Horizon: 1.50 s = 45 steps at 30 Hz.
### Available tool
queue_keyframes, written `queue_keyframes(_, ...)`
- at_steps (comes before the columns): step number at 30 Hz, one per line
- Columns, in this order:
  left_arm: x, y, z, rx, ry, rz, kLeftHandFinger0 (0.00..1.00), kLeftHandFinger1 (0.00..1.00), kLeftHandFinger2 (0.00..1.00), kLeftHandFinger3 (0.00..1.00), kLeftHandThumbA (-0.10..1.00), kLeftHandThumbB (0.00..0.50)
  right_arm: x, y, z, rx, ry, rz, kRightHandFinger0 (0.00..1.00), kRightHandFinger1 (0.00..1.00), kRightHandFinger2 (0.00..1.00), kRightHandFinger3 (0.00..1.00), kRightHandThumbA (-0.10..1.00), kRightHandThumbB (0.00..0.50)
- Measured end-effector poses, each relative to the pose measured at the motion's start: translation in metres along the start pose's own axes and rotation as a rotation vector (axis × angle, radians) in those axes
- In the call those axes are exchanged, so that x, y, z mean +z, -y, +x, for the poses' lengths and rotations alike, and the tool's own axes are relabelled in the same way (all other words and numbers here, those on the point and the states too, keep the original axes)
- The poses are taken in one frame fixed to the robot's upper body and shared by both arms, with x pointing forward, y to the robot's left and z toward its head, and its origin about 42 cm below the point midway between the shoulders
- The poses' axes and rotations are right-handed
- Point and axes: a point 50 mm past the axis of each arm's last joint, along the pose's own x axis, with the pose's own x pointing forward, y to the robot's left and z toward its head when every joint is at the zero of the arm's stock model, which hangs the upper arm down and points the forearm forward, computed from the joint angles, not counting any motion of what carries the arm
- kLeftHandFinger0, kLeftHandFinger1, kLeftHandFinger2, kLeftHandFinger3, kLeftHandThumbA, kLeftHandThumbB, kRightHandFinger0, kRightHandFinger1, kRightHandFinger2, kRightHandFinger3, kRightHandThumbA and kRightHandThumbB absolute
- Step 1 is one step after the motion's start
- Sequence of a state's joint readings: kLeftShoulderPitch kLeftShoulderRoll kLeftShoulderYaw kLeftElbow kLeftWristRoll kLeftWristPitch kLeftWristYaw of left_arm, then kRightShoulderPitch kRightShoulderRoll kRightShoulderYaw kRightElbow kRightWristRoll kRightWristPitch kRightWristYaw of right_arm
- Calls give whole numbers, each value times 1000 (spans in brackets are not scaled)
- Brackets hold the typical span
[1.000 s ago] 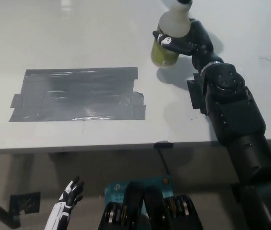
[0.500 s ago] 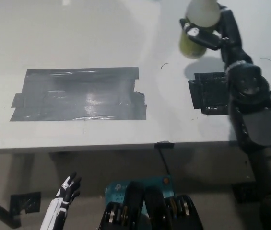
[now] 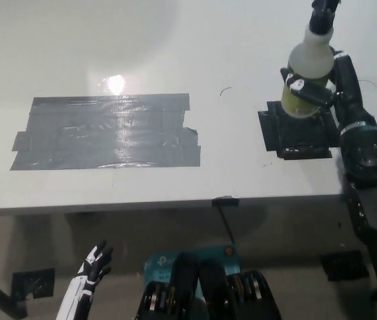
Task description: A person hands a spray bottle to the robot which it grabs with its right hand and places on the black spot infront of it on the table
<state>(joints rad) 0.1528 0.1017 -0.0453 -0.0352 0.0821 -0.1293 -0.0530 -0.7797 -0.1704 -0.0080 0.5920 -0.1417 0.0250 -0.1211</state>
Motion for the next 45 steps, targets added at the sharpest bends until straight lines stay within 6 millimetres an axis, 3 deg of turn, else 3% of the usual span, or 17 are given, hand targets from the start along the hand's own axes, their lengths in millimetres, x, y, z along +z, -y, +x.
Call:
queue_keyframes(5,1,0,1,0,3,9,1000,1000,1000,1000,984,34,-10,-6,-1,-3,-18,13,100,389,630,541,286,326)
queue_keyframes(9,2,0,3,0,8,13,1000,1000,1000,1000,992,20,-17,-19,-4,-2,-41,32,90,397,639,544,283,297)
queue_keyframes(12,3,0,4,-1,13,14,1000,1000,1000,1000,996,4,-20,-29,-6,-2,-49,47,107,410,654,520,316,315)
queue_keyframes(17,5,-1,5,1,21,18,1000,1000,1000,1000,997,4,-23,-49,-10,-4,-65,80,39,326,573,447,381,332)
queue_keyframes(25,7,-2,8,4,28,19,1000,1000,1000,1000,1000,1,-31,-56,-13,-34,-58,100,95,387,630,484,431,362)
queue_keyframes(28,8,-2,9,4,33,20,1000,1000,1000,1000,1000,0,-34,-56,-13,-52,-48,101,185,477,724,581,443,364)
queue_keyframes(29,9,-2,10,4,34,20,1000,1000,1000,1000,1000,0,-35,-56,-13,-56,-45,101,479,799,1000,946,501,419)
queue_keyframes(30,9,-2,10,4,36,20,1000,1000,1000,1000,1000,0,-36,-55,-13,-59,-41,102,479,799,1000,946,501,419)
queue_keyframes(31,10,-2,11,4,39,21,1000,1000,1000,1000,1000,0,-36,-55,-13,-59,-36,103,749,1000,1000,1000,503,418)
queue_keyframes(32,10,-2,11,4,40,21,1000,1000,1000,1000,1000,0,-37,-54,-13,-55,-32,103,820,1000,1000,1000,502,418)
queue_keyframes(33,10,-3,11,4,41,21,1000,1000,1000,1000,1000,0,-37,-53,-13,-50,-30,103,1000,1000,1000,1000,507,452)
queue_keyframes(34,11,-3,12,4,42,22,1000,1000,1000,1000,1000,0,-38,-50,-12,-31,-25,99,1000,1000,1000,1000,531,487)
queue_keyframes(38,11,-3,12,4,43,23,1000,1000,1000,1000,1000,3,-40,-36,-9,30,-15,62,1000,1000,1000,1000,696,500)
queue_keyframes(45,12,-3,14,3,50,32,1000,1000,1000,1000,1000,1,-39,-15,-6,171,19,-38,1000,1000,1000,1000,733,500)
